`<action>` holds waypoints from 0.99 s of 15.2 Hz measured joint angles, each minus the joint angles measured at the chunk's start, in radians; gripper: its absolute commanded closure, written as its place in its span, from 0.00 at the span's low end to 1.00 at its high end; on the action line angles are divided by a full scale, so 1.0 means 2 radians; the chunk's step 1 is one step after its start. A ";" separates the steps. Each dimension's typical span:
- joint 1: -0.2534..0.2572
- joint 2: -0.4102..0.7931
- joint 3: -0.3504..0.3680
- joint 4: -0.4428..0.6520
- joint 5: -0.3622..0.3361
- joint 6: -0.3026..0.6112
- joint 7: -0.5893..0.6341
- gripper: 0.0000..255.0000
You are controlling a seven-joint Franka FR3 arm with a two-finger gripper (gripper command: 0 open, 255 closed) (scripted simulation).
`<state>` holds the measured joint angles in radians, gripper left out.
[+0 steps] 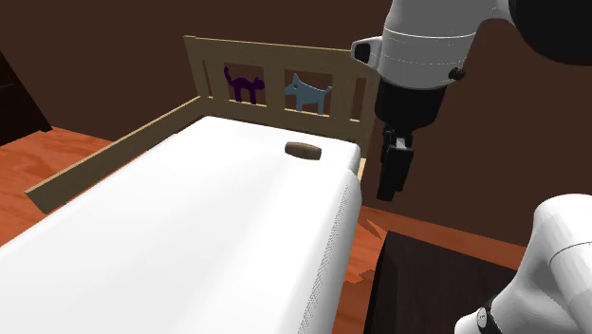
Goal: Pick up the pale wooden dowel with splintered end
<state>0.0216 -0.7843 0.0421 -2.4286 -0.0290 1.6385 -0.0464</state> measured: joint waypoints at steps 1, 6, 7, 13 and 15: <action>0.000 0.000 0.000 0.000 0.000 0.000 0.000 0.00; -0.013 0.037 -0.032 -0.007 -0.023 0.051 -0.036 0.00; -0.017 0.053 -0.041 -0.003 -0.029 0.064 -0.047 0.00; -0.031 0.138 -0.083 0.024 -0.049 0.134 -0.096 0.00; -0.036 0.167 -0.099 0.033 -0.053 0.158 -0.114 0.00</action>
<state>-0.0496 -0.4499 -0.1550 -2.3621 -0.1348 1.9551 -0.2749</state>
